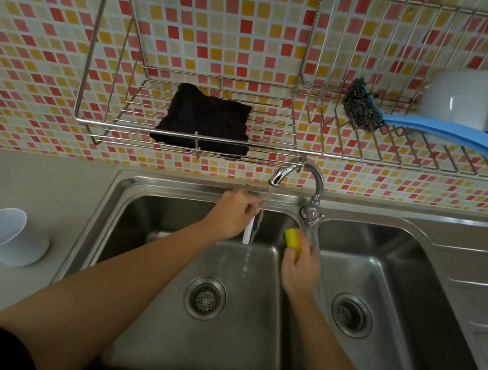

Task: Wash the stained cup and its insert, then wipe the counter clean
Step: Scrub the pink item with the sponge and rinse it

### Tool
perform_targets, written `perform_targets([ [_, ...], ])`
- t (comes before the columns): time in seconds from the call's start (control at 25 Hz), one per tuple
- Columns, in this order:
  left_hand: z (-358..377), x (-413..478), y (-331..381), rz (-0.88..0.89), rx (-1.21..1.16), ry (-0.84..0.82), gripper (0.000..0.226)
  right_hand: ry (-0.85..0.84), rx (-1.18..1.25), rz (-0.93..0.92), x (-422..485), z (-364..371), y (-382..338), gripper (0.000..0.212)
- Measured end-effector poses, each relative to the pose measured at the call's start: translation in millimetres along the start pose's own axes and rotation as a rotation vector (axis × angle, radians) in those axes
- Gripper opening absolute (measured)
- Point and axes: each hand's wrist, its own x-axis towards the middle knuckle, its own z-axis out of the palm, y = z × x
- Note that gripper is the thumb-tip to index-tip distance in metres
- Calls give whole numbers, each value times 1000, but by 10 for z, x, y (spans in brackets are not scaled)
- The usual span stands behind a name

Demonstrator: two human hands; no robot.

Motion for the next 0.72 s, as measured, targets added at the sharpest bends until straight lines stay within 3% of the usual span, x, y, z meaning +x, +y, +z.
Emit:
perform_targets([
  [0.12,42,-166,-93,-19,87,-23,28,-208,111,33,-223,174,-84,42],
  [0.2,25,-297,-149,-37,112,-32,29,-324,13,31,-269,278,-175,28],
  [0.48,-173,-760,-362,-71,235,-79,33,-333,-240,1,-317,546,-528,35],
  [0.72,-439,-1039,-427,-49,272,-7,33,-262,-271,-57,-495,526,-852,39],
])
